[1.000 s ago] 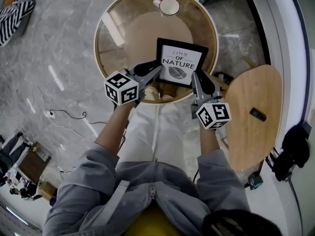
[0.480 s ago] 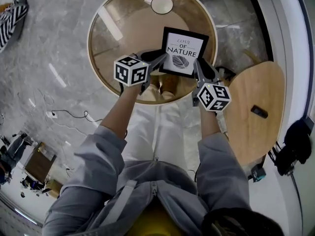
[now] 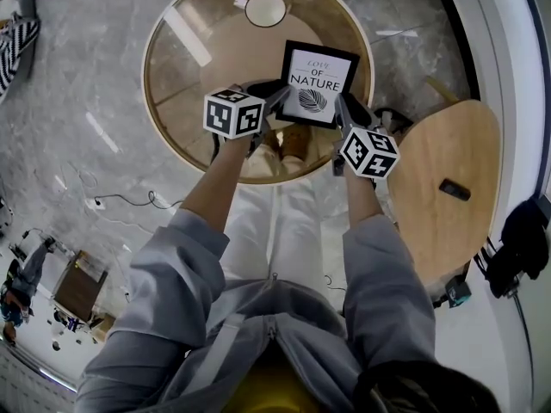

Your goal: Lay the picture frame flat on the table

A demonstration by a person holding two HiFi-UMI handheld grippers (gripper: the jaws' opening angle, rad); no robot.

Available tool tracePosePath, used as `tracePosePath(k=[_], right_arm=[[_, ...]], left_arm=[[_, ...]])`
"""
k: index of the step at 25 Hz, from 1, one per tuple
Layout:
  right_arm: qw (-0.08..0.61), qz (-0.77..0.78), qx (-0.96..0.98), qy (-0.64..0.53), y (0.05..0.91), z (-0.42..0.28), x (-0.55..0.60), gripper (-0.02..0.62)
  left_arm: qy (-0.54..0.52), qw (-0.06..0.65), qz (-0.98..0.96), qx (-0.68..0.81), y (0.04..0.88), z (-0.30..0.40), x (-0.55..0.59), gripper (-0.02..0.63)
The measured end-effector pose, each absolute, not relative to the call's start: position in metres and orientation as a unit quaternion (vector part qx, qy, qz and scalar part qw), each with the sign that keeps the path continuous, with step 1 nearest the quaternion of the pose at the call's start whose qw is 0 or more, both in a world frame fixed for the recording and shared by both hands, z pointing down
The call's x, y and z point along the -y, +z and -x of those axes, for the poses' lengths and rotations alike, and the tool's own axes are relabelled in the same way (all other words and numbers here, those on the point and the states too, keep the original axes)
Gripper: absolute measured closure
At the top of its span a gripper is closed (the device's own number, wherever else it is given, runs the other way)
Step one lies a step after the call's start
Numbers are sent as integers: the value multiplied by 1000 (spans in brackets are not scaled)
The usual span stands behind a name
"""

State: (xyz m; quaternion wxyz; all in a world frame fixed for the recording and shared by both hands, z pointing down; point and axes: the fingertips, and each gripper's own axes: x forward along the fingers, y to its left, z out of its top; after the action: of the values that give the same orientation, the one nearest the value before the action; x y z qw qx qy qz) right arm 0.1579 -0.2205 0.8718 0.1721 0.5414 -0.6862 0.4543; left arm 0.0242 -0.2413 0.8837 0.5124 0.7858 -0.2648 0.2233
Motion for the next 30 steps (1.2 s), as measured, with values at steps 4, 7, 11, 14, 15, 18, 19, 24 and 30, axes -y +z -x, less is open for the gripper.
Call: tracePosePath(k=[4,7,11,14,15,18,19,24,30], right_arm=[[187,-545,676,461,879,-159,221,515],[188,-552,665,467,884,-161,225,515],[189,-559,651,478,889,-160,225,515],[183,-568,633,493,891,-161,224,514],[181,-574,627,494,892,-163,223,518],[178,-593,612,492,888,-171,219,476],[178,-596,609,491,886,-172,217,465],[193,-608,601,482,868,-181,201,481],[192,-620,596,473,822,-180,179,580]], left_arm=[[239,511,-781,268,889,-26,243,522],[246,510,-776,277,894,-27,246,517],[256,512,-768,289,898,-28,244,490],[266,505,-770,284,898,-31,242,437],[267,501,-771,288,897,-31,243,432],[256,484,-771,326,890,-20,250,397],[252,478,-771,337,887,-15,252,393],[231,469,-773,359,865,5,247,394],[239,422,-803,345,809,27,230,580]])
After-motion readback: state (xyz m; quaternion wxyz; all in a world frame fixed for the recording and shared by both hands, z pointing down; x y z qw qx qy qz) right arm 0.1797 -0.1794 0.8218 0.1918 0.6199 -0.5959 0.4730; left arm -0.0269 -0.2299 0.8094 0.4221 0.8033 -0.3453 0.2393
